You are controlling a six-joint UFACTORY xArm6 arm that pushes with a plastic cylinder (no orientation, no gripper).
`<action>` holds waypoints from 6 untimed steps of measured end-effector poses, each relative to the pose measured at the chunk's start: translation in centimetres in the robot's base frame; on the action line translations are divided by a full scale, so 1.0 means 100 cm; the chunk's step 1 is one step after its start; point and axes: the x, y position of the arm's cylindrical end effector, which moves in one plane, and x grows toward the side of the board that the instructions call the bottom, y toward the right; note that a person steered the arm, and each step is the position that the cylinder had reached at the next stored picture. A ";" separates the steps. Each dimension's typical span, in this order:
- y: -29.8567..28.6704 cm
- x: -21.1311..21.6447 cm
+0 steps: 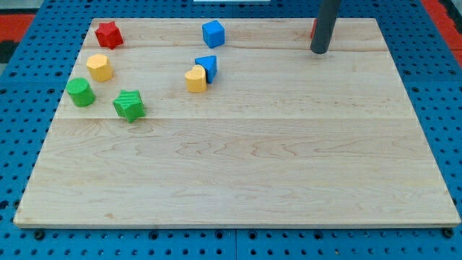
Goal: Move the arm to the center
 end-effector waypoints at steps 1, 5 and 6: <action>0.000 0.010; -0.112 0.101; -0.117 0.112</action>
